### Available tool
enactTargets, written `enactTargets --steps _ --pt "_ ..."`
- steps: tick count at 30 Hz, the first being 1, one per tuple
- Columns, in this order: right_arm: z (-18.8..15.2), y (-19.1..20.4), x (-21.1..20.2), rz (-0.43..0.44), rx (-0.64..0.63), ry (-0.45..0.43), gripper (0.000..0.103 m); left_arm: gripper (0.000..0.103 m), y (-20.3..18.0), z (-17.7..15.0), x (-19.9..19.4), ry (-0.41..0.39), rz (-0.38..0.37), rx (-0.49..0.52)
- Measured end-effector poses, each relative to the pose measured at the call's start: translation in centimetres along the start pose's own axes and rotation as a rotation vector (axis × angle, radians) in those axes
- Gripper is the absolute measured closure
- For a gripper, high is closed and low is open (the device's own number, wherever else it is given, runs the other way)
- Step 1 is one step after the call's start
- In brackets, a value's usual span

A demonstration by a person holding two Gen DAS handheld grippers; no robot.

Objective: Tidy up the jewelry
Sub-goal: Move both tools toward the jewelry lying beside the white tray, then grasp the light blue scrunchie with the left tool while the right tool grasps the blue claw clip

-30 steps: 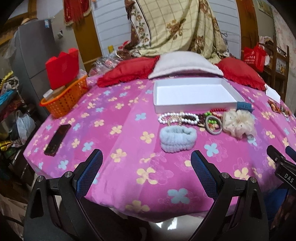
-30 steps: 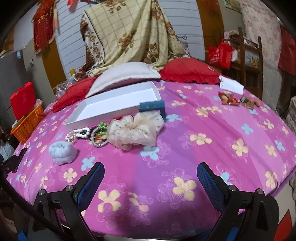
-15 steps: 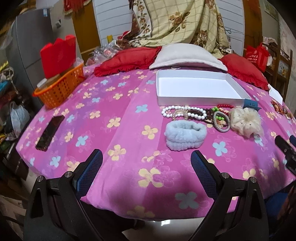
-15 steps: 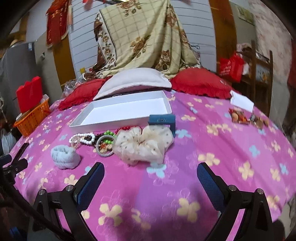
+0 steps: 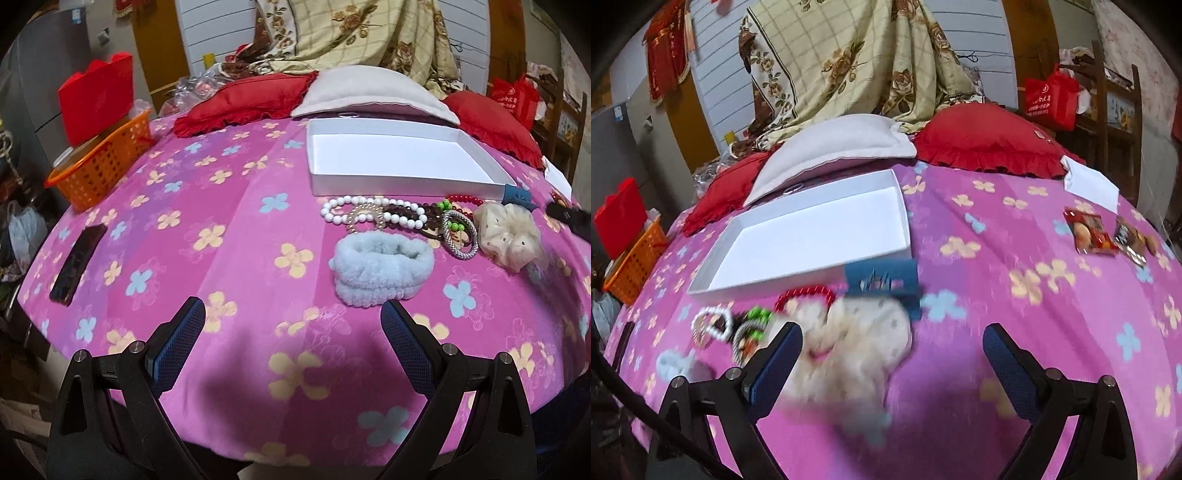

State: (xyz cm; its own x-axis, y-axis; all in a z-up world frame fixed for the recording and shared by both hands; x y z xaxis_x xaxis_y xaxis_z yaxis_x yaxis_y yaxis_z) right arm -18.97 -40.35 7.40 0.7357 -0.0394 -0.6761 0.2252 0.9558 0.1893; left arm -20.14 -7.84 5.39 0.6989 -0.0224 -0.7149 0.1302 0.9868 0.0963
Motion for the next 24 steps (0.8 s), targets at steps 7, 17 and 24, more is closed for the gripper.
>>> enactTargets --steps 7,17,24 --pt "1.7 0.6 3.6 -0.01 0.003 0.027 0.007 0.006 -0.8 1.8 1.9 -0.004 -0.08 0.034" --pt "1.8 1.0 5.9 -0.02 -0.006 0.074 0.008 0.006 -2.7 3.4 5.2 0.039 -0.196 0.073" --pt "2.0 0.9 6.2 -0.008 -0.029 0.097 0.038 0.076 -3.1 3.5 6.5 0.112 -0.271 0.042"
Point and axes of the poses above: each gripper's, at about its wrist camera, not at the fingertips, and x roughly the way its jaws point, y to its left, z to its top, the point moved 1 cm from there along x, roughly the way its jaws point, and after that the axes turned 2 degrees about -y, right-handed, at the moved point
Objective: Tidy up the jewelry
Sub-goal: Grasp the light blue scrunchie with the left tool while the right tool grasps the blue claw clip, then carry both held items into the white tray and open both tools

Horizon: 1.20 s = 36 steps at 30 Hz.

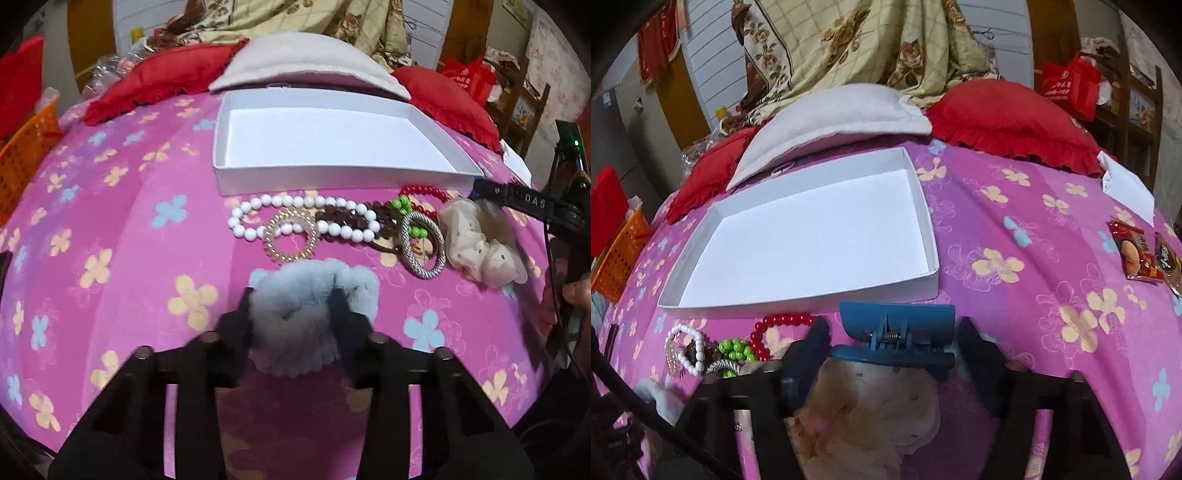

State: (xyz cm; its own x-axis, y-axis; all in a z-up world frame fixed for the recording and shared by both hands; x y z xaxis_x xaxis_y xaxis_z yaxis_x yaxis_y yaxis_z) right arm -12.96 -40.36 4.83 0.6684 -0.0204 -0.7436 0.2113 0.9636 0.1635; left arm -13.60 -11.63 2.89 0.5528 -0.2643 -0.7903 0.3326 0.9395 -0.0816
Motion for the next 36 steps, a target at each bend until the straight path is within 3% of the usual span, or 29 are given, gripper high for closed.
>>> enactTargets --steps 1,4,11,19,30,36 --pt "-0.1 0.0 0.0 0.006 0.001 0.002 0.038 0.081 0.0 0.0 -0.3 -0.002 -0.001 -0.005" --pt "-0.4 -0.1 -0.8 0.026 0.019 -0.006 0.038 0.084 0.4 -0.1 -1.2 0.0 -0.03 -0.036" --pt "0.1 -0.8 -5.9 0.061 0.063 -0.104 0.038 0.084 0.2 -0.1 -5.4 -0.079 -0.042 -0.047" --pt "0.0 -1.7 -10.0 0.129 0.106 -0.152 0.038 0.084 -0.3 0.0 -9.6 -0.153 -0.055 -0.043" --pt "-0.3 -0.4 -9.4 0.189 0.086 -0.121 0.038 0.084 0.5 0.2 -9.7 -0.146 -0.065 -0.062" --pt "1.8 1.4 -7.2 0.24 0.081 -0.104 0.038 0.084 1.3 2.8 -7.9 -0.124 -0.091 -0.077"
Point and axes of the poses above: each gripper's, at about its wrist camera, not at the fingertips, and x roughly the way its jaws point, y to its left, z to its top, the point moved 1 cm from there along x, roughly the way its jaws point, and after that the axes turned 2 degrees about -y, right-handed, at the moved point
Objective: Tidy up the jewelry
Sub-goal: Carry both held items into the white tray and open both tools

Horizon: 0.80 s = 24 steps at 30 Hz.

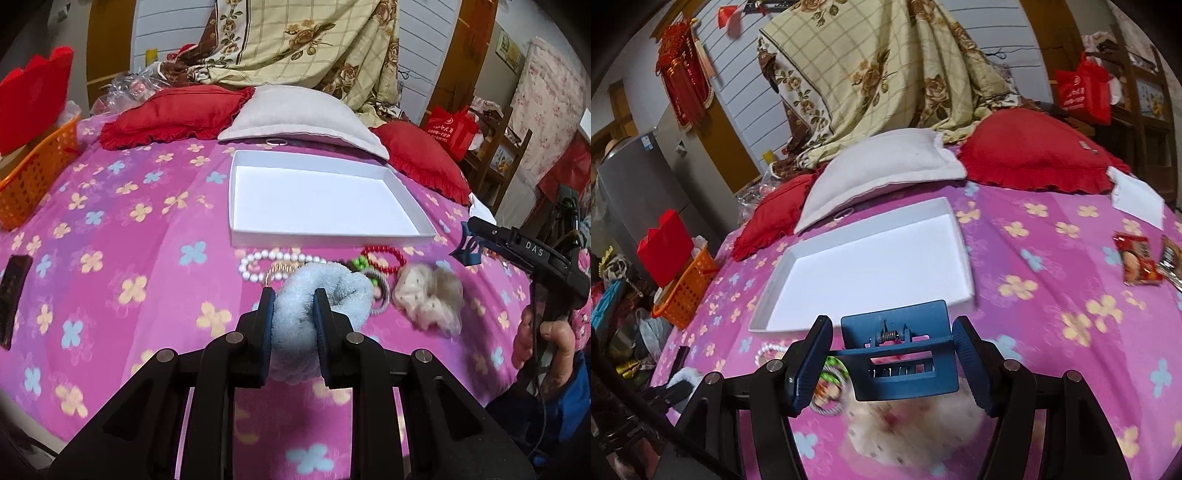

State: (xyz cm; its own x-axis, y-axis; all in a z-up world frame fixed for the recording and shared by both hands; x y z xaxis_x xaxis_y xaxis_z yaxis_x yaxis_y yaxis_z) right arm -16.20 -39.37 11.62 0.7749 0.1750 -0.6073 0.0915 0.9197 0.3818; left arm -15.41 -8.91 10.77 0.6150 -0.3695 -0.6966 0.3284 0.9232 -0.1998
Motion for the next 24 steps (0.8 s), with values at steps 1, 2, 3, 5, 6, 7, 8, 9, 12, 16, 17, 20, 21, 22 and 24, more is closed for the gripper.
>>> enactTargets --steps 1,2,3,5,6,7,8,9,12,16,17,20,21,22,24 --pt "0.3 0.1 0.5 0.008 0.002 0.005 0.038 0.084 0.1 0.5 0.4 0.002 0.0 -0.001" --pt "0.7 0.5 1.4 0.018 0.004 0.014 0.038 0.084 0.2 1.3 1.0 0.004 -0.002 -0.005" --pt "1.1 0.8 2.2 0.024 0.004 0.02 0.038 0.084 0.4 2.0 1.6 0.006 -0.005 -0.008" --pt "2.1 1.6 4.3 0.032 0.0 0.04 0.038 0.084 0.7 3.4 2.8 0.012 -0.009 -0.012" --pt "2.6 1.9 5.3 0.033 -0.002 0.05 0.038 0.084 0.8 4.4 3.7 0.015 -0.005 -0.009" --pt "3.4 2.2 6.8 0.032 -0.004 0.067 0.038 0.084 0.9 5.3 4.7 0.019 0.005 -0.001" --pt "4.0 2.5 7.9 0.03 -0.002 0.079 0.038 0.084 1.0 6.3 5.9 0.025 0.021 0.008" --pt "4.8 2.7 9.5 0.025 0.004 0.095 0.038 0.084 1.2 7.0 6.8 0.031 0.036 0.015" --pt "6.7 3.2 13.3 0.003 0.004 0.137 0.038 0.084 1.7 10.1 10.6 0.057 0.082 0.048" --pt "8.7 3.7 17.9 -0.043 -0.005 0.159 0.038 0.084 3.2 12.7 15.6 0.102 0.114 0.048" --pt "9.1 3.7 19.1 -0.054 -0.004 0.168 0.038 0.084 3.6 13.3 17.0 0.115 0.13 0.048" --pt "9.7 3.6 21.8 -0.063 -0.004 0.182 0.038 0.084 4.5 14.3 19.7 0.127 0.149 0.048" --pt "9.8 3.6 22.4 -0.069 -0.008 0.183 0.038 0.084 4.7 14.6 20.4 0.131 0.156 0.047" --pt "9.9 3.5 23.2 -0.073 -0.007 0.186 0.038 0.083 5.2 14.8 21.2 0.137 0.164 0.046" --pt "9.9 3.4 24.2 -0.072 0.008 0.19 0.038 0.083 5.9 15.2 22.4 0.146 0.177 0.029"
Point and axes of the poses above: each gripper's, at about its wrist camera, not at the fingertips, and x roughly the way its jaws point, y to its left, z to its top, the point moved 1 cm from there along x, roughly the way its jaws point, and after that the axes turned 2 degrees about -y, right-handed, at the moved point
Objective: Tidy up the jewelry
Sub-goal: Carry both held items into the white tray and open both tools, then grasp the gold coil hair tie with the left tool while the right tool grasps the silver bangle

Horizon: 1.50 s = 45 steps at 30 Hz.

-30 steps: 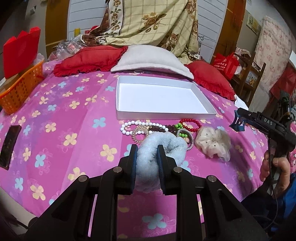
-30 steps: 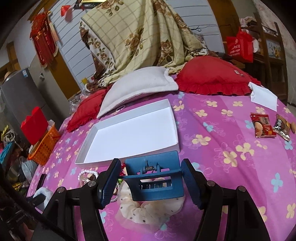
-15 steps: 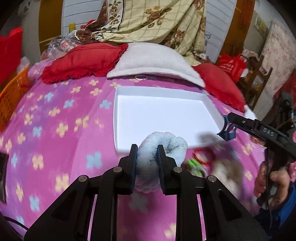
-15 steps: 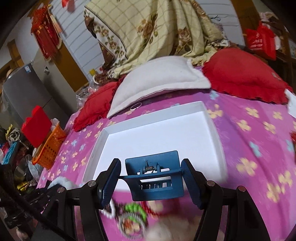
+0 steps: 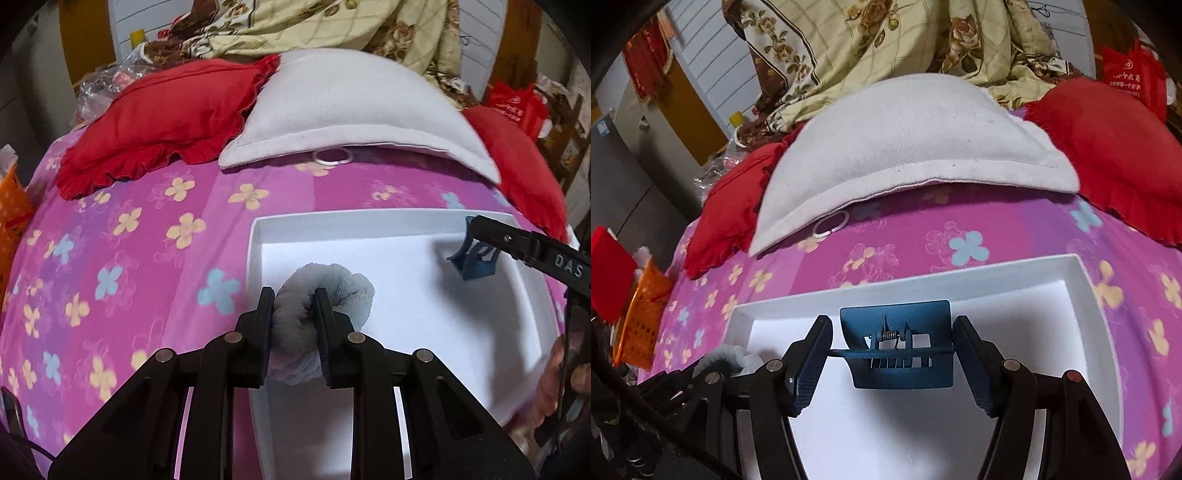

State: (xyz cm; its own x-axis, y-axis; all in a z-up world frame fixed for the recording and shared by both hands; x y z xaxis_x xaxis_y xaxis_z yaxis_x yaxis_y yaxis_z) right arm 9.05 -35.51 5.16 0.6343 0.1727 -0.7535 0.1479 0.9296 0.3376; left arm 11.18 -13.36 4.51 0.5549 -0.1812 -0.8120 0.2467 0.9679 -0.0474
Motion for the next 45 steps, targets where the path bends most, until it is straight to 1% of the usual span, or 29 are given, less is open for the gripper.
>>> enactTargets --steps 2,4,6,7,9,14,16,18,21,23,26,28,31,34,36,38,40,42,43,44,45 --pt "0.1 -0.1 0.4 0.011 0.011 0.002 0.038 0.082 0.5 0.4 0.6 0.005 -0.005 -0.025" --pt "0.0 0.2 0.6 0.007 0.0 -0.008 0.038 0.076 1.0 0.6 0.8 -0.002 -0.029 -0.052" --pt "-0.3 0.5 0.5 -0.006 -0.022 -0.015 0.038 0.071 0.9 0.7 0.7 -0.004 -0.047 -0.057" --pt "-0.4 0.6 0.6 -0.008 -0.028 -0.012 0.038 0.067 1.0 0.6 0.6 0.002 -0.068 -0.061" --pt "-0.5 0.8 0.5 -0.018 -0.035 0.001 0.035 0.062 0.8 0.4 0.3 0.014 -0.092 -0.069" --pt "-0.1 0.6 -2.4 -0.035 -0.026 -0.037 0.034 0.062 1.1 -0.1 -2.3 0.001 -0.113 -0.087" --pt "0.0 0.4 -4.3 -0.033 -0.02 -0.053 0.034 0.062 1.6 -0.5 -4.3 -0.015 -0.109 -0.106" --pt "-0.4 0.0 -6.6 -0.026 -0.019 -0.068 0.033 0.062 2.2 -1.0 -6.3 -0.031 -0.088 -0.123" --pt "-2.2 -1.0 -10.4 -0.016 -0.019 -0.081 0.029 0.057 3.0 -2.6 -9.3 -0.052 -0.065 -0.134" --pt "-4.3 -2.0 -12.8 0.009 -0.011 -0.075 0.026 0.055 3.5 -4.4 -11.3 -0.065 -0.052 -0.141" --pt "-7.8 -3.3 -15.4 0.043 -0.007 -0.051 0.026 0.053 3.8 -7.6 -13.4 -0.066 -0.04 -0.142" --pt "-10.2 -4.1 -16.5 0.056 -0.003 -0.036 0.026 0.049 3.7 -10.2 -14.3 -0.059 -0.036 -0.145" --pt "-13.9 -5.2 -17.3 0.077 0.004 -0.005 0.025 0.049 3.1 -13.3 -14.1 -0.026 -0.046 -0.145" --pt "-16.8 -5.8 -17.5 0.102 0.012 0.018 0.025 0.049 2.2 -15.7 -13.0 0.01 -0.051 -0.133" --pt "-18.4 -5.8 -17.6 0.118 -0.001 0.025 0.025 0.049 1.3 -16.7 -12.3 0.024 -0.059 -0.114" --pt "-19.6 -5.6 -17.9 0.121 -0.026 0.017 0.025 0.049 0.3 -17.3 -11.8 0.033 -0.079 -0.086" --pt "-20.2 -5.0 -18.1 0.126 -0.069 0.01 0.025 0.049 -0.7 -17.6 -11.3 0.025 -0.087 -0.049" --pt "-20.6 -3.7 -18.0 0.125 -0.143 0.005 0.025 0.049 -1.3 -17.6 -10.9 0.018 -0.092 -0.025" --pt "-20.6 -2.9 -17.9 0.125 -0.182 0.005 0.027 0.05 -1.6 -17.4 -10.5 0.017 -0.095 -0.018" --pt "-20.7 -2.0 -17.5 0.124 -0.226 0.007 0.033 0.05 -1.7 -17.3 -10.2 0.018 -0.097 -0.017" --pt "-20.7 -1.3 -17.1 0.125 -0.254 0.013 0.036 0.054 -1.8 -17.2 -9.8 0.02 -0.102 -0.018"
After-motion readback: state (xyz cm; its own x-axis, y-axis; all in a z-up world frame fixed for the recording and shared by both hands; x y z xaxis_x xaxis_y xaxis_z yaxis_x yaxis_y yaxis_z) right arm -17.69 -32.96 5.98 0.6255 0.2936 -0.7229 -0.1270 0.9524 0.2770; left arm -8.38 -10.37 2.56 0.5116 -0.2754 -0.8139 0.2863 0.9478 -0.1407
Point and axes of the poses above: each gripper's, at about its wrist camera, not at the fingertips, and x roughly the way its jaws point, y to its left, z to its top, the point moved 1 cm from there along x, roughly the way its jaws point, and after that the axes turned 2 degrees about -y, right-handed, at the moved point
